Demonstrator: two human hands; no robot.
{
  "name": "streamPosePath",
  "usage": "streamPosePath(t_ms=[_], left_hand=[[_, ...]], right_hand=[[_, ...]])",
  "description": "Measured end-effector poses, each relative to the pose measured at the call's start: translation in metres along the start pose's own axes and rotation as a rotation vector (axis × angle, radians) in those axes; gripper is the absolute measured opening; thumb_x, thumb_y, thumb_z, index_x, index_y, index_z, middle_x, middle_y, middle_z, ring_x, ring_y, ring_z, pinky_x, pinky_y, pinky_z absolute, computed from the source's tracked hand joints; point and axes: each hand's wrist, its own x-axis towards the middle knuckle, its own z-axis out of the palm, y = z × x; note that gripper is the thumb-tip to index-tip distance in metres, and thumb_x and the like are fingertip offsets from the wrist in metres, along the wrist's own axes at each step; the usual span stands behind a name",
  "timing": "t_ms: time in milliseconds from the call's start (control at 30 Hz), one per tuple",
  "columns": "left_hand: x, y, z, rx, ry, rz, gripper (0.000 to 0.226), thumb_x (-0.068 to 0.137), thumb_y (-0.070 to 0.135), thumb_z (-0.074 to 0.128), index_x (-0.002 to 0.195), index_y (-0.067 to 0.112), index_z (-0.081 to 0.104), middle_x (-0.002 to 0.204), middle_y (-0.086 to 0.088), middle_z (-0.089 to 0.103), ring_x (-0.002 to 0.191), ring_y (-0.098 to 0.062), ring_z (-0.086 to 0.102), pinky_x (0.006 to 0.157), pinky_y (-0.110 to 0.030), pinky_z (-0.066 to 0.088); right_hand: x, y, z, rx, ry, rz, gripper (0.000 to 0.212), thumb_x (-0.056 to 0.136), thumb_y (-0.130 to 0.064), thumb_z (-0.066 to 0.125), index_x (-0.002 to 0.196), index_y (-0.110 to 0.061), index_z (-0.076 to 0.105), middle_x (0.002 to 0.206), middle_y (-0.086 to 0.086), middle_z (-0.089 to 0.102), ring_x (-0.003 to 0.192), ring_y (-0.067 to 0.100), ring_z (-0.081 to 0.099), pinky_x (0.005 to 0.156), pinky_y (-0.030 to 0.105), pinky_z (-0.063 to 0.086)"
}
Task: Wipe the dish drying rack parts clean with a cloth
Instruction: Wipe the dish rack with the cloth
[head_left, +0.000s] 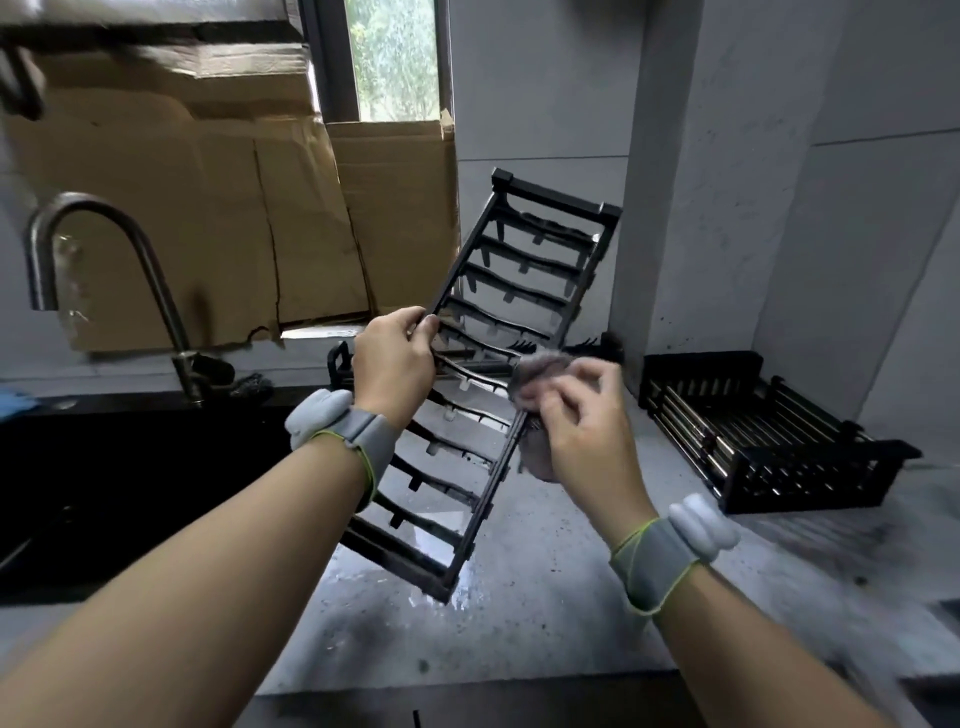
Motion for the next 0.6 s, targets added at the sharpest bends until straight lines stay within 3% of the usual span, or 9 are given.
streamPosePath(t_ms=[67, 133, 267, 333, 400, 500, 600], left_hand=[[0.003, -0.002, -0.001, -0.012, 0.013, -0.041, 0.03, 0.099, 0.028, 0.059, 0.069, 0.027, 0.059, 0.082, -0.004, 0.062, 0.096, -0.035, 0.064, 0.089, -0.047, 0.053], [0.005, -0.005, -0.003, 0.002, 0.026, -0.059, 0.033, 0.099, 0.027, 0.06, 0.067, 0.031, 0.053, 0.082, -0.004, 0.061, 0.091, -0.033, 0.063, 0.088, -0.046, 0.053], [0.006, -0.017, -0.001, -0.035, 0.043, -0.133, 0.02, 0.099, 0.03, 0.06, 0.093, 0.017, 0.074, 0.093, -0.008, 0.072, 0.1, -0.03, 0.065, 0.094, -0.043, 0.052], [0.004, -0.02, 0.002, -0.107, 0.055, -0.201, 0.029, 0.098, 0.033, 0.061, 0.115, 0.013, 0.073, 0.104, -0.006, 0.074, 0.107, -0.026, 0.065, 0.098, -0.042, 0.051], [0.004, -0.019, 0.005, -0.204, 0.057, -0.262, 0.035, 0.097, 0.035, 0.062, 0.124, 0.012, 0.069, 0.112, -0.004, 0.072, 0.11, -0.023, 0.064, 0.101, -0.041, 0.051], [0.007, -0.019, 0.006, -0.256, 0.076, -0.286, 0.034, 0.098, 0.035, 0.061, 0.123, 0.013, 0.067, 0.112, -0.004, 0.071, 0.108, -0.023, 0.064, 0.099, -0.041, 0.052], [0.012, -0.024, 0.006, -0.229, 0.117, -0.26, 0.033, 0.096, 0.039, 0.06, 0.117, 0.016, 0.069, 0.106, -0.003, 0.072, 0.102, -0.027, 0.067, 0.094, -0.046, 0.054]], right_hand=[[-0.021, 0.006, 0.01, 0.03, -0.1, -0.001, 0.016, 0.098, -0.01, 0.057, 0.092, -0.006, 0.071, 0.116, -0.008, 0.04, 0.104, -0.003, 0.054, 0.087, 0.004, 0.044], [-0.038, 0.011, 0.017, 0.071, -0.18, -0.004, 0.014, 0.096, -0.008, 0.059, 0.092, -0.007, 0.072, 0.116, -0.008, 0.041, 0.103, -0.001, 0.058, 0.09, 0.011, 0.049], [-0.028, 0.007, 0.015, 0.03, -0.056, -0.017, 0.008, 0.094, -0.012, 0.063, 0.093, -0.017, 0.069, 0.111, -0.006, 0.045, 0.104, -0.007, 0.049, 0.091, 0.009, 0.044], [-0.012, -0.002, 0.01, 0.07, 0.05, 0.003, 0.012, 0.094, -0.012, 0.062, 0.102, -0.021, 0.06, 0.109, -0.007, 0.048, 0.101, -0.009, 0.049, 0.085, 0.003, 0.039], [-0.005, -0.009, 0.009, 0.037, 0.102, -0.065, 0.017, 0.093, -0.013, 0.064, 0.105, -0.022, 0.056, 0.108, -0.008, 0.051, 0.101, -0.01, 0.049, 0.082, 0.0, 0.034], [-0.015, -0.002, 0.012, -0.054, 0.003, -0.134, 0.011, 0.089, -0.005, 0.065, 0.092, -0.015, 0.063, 0.108, -0.005, 0.051, 0.102, -0.002, 0.054, 0.085, 0.004, 0.038], [-0.039, 0.013, 0.013, -0.029, -0.135, -0.041, 0.015, 0.086, 0.0, 0.068, 0.084, -0.015, 0.065, 0.105, -0.006, 0.048, 0.1, -0.003, 0.052, 0.086, 0.004, 0.041]])
